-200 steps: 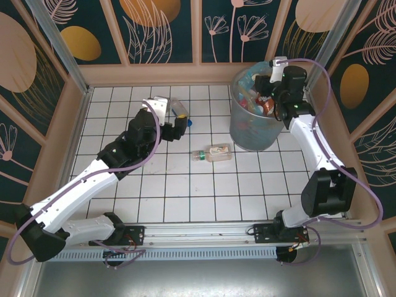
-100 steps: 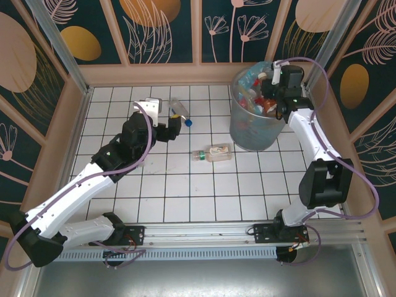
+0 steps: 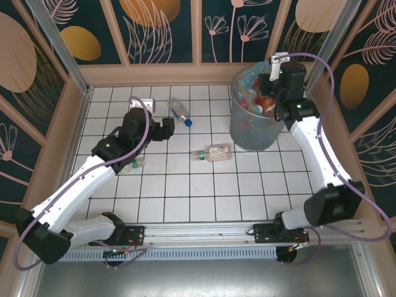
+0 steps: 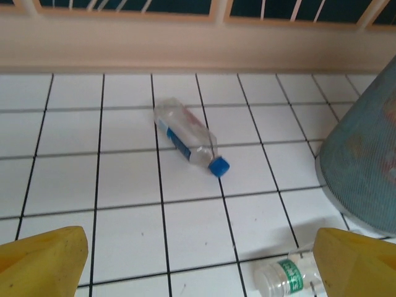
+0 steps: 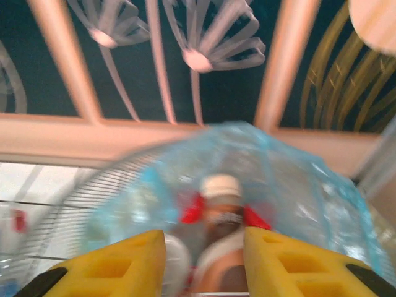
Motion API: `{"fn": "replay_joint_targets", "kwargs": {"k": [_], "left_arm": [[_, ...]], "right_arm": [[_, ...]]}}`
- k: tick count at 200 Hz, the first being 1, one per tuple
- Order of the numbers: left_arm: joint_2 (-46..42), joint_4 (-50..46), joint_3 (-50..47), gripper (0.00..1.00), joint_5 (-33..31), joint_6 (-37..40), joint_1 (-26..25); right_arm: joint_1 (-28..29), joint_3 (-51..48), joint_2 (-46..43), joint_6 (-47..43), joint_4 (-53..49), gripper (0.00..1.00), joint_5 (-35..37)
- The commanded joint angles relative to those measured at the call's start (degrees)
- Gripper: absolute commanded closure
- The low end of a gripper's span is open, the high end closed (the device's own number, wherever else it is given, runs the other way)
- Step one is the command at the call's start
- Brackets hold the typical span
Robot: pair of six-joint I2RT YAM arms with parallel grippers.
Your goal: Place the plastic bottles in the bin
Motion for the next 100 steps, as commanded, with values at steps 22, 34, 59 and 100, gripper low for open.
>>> {"fn": "replay_joint_targets", "kwargs": {"k": [22, 34, 59, 100], "left_arm": [[0.43, -2.99, -5.85, 0.03, 14.13, -2.56, 17.58], [0.90, -1.98, -8.22, 0.03, 18.19, -3.29, 25.15], [3.47, -2.82, -10.59, 0.01, 20.06, -4.02, 34.06], [1.08, 7.03, -18.84, 0.01, 27.01, -11.52, 40.23]], "right_arm": [[14.68, -7.70, -10.33, -4.09, 12.21, 0.56, -3.05], [17.95, -9.94, -10.89, -2.74, 13.50, 0.54, -4.72], [24.09, -15.50, -10.68, 1.44, 16.46, 0.52, -8.09], [27.72, -20.90, -5.02, 0.65, 12.47, 0.46, -19.09]]}}
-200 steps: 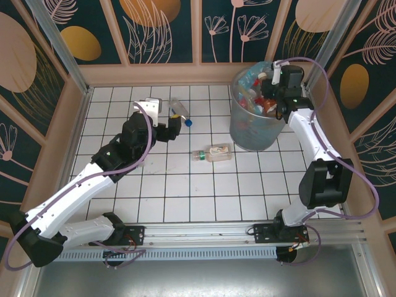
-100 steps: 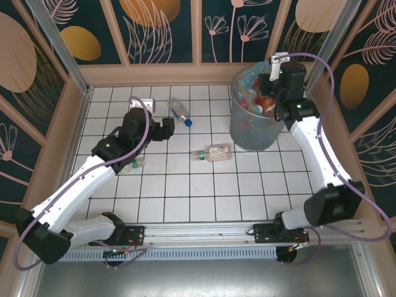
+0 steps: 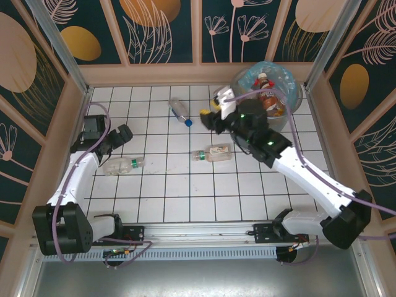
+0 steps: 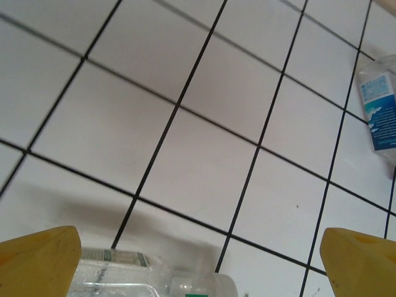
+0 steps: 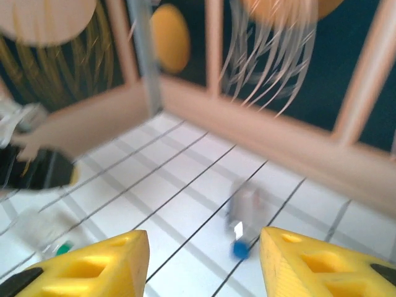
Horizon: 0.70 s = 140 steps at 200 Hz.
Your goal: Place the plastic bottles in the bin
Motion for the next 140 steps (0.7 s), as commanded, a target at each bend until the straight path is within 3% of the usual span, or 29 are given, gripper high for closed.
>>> {"fn": "replay_joint_targets", "kwargs": {"k": [1, 34, 59, 140], "left_arm": [[-1.81, 6.10, -3.38, 0.01, 5.49, -5.38, 1.39], [-3.07, 7.83, -5.41, 0.01, 5.36, -5.73, 1.38], [-3.73, 7.64, -5.40, 0.02, 5.33, -4.37, 1.39], [-4.38, 9.09, -6.64, 0.01, 7.07, -3.07, 1.32]], "right_arm": [[0.93, -1.60, 3.59, -0.75, -2.41, 0.46, -8.28], [1.19, 2.00, 12.58, -12.20, -17.29, 0.35, -7.63], [1.91, 6.52, 21.13, -18.93, -25.83, 0.34, -2.68], [7.15, 12.60, 35.74, -27.38, -27.11, 0.32, 5.83]]}}
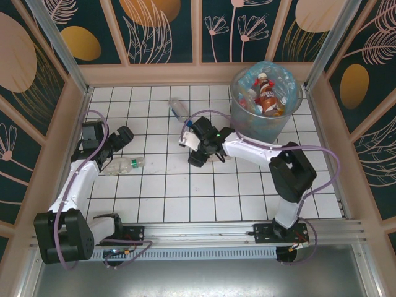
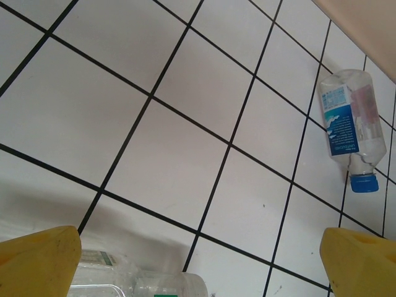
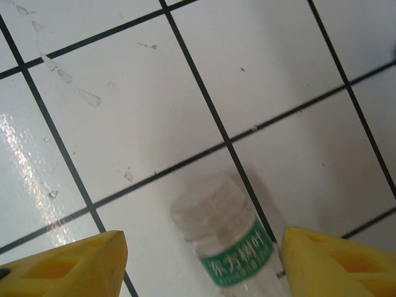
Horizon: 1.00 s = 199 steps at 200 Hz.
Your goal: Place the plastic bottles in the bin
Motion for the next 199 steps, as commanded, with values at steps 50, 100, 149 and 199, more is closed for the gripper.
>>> {"fn": "replay_joint_targets", "kwargs": {"k": [50, 100, 149, 199], "left_arm": [[-1.81, 2.53, -1.24, 0.02, 1.51, 1.26, 0.19], [-1.60, 3.32, -1.36, 0.01, 2.13, 1.68, 0.09], [-0.94, 3.11, 0.02, 0.04, 3.51, 2.64, 0.16], [-2.20, 1.44, 2.90, 0.06, 3.85, 3.59, 0.19]], "right_arm": [[1.03, 4.83, 7.60, -5.93, -4.72, 0.32, 7.01], [-0.65, 5.03, 9.21, -7.64, -5.83, 0.35, 7.03], [-1.89, 6.62, 9.38, -7.91, -5.28, 0.52, 7.01], [-2.22, 10.43, 6.37, -6.07, -6.37, 0.67, 6.57]]}}
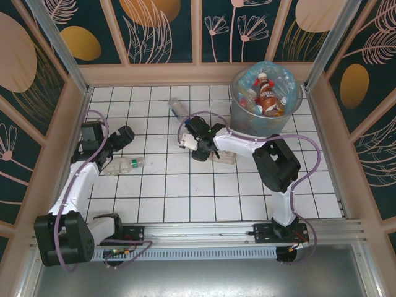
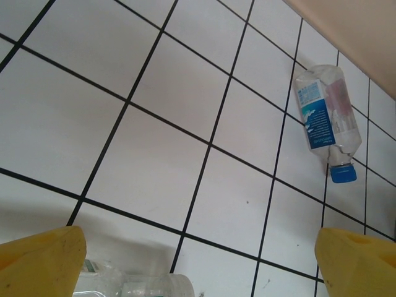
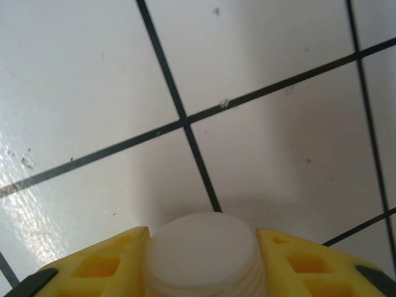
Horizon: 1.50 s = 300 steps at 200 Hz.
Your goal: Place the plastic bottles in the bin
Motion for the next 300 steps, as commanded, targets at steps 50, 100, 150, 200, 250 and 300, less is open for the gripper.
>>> {"fn": "replay_joint_targets", "kwargs": {"k": [50, 100, 150, 200, 250, 300], "left_arm": [[-4.14, 0.45, 7.83, 0.12, 3.15, 1.01, 0.08], [-5.74, 6.25, 15.83, 0.17, 2.45, 0.12, -9.47], [-2.15, 12.20, 26.34, 0.19, -2.71, 3.32, -26.12], [5.67, 13.19, 32.28, 0.18, -6.79, 6.33, -42.34], [8.18, 14.08, 31.28, 0.18, -8.29, 6.11, -46.03], [8.25, 14.52, 29.73, 0.17, -8.33, 6.98, -46.75]], "right_arm": [[-2.02, 5.91, -12.20, 8.11, -0.57, 0.79, -4.60], [-8.17, 5.50, -30.12, 19.80, 12.77, 0.82, -9.09], [-17.58, 5.81, -39.86, 23.72, 23.77, 0.82, -0.76], [-26.70, 6.66, -38.80, 21.54, 26.73, 0.83, 7.30], [-34.63, -2.72, -37.31, 22.74, 37.06, 0.84, 4.55], [-39.04, -8.72, -36.40, 25.48, 40.41, 0.83, 2.66]]}}
